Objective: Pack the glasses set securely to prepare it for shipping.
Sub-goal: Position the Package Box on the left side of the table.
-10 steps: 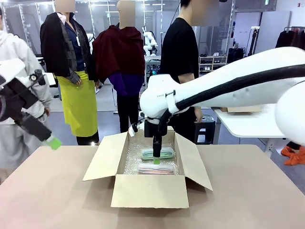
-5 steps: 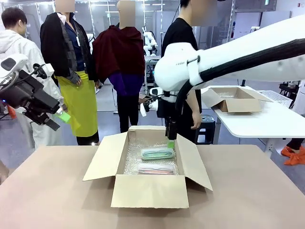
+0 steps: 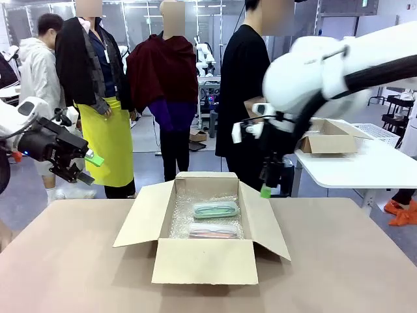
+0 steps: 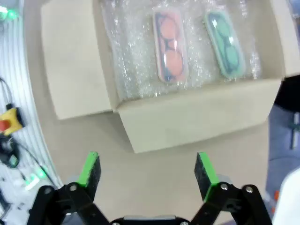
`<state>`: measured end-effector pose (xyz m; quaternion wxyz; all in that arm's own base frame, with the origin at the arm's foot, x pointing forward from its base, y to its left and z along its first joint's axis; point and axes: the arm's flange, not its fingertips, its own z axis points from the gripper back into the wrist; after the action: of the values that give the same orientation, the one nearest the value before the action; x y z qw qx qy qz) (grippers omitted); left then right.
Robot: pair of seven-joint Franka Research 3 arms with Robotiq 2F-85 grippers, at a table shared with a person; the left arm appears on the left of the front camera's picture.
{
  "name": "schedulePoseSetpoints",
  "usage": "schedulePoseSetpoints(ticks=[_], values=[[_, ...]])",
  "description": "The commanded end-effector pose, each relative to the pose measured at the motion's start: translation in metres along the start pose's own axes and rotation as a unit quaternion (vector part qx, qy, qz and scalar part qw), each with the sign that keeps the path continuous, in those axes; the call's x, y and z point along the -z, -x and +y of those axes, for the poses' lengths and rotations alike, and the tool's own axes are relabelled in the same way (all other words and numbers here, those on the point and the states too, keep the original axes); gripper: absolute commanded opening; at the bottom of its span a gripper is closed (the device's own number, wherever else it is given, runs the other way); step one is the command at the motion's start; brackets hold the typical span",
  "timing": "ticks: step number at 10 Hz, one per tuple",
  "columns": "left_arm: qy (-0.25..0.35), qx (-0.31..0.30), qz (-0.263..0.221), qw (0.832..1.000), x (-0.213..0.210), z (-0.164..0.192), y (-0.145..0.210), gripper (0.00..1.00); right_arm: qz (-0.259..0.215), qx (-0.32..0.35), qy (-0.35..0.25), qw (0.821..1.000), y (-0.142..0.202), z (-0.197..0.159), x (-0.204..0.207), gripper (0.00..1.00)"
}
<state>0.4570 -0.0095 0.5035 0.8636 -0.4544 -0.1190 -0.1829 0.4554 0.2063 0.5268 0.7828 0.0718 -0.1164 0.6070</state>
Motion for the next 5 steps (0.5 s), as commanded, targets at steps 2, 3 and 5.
schedulePoseSetpoints(ticks=[2, 3, 5], values=[[0.012, -0.004, 0.003, 1.0, 0.007, 0.01, -0.013, 1.0, -0.07, 0.095, 0.042, 0.992, 0.089, 0.029, -0.008, 1.0], [0.012, -0.006, 0.004, 1.0, 0.011, 0.013, -0.014, 1.0, -0.085, 0.141, 0.047, 0.985, 0.117, 0.032, -0.012, 1.0], [0.012, -0.007, 0.004, 1.0, 0.016, 0.015, -0.017, 1.0, -0.134, 0.206, 0.05, 0.968, 0.156, 0.036, -0.018, 1.0]])
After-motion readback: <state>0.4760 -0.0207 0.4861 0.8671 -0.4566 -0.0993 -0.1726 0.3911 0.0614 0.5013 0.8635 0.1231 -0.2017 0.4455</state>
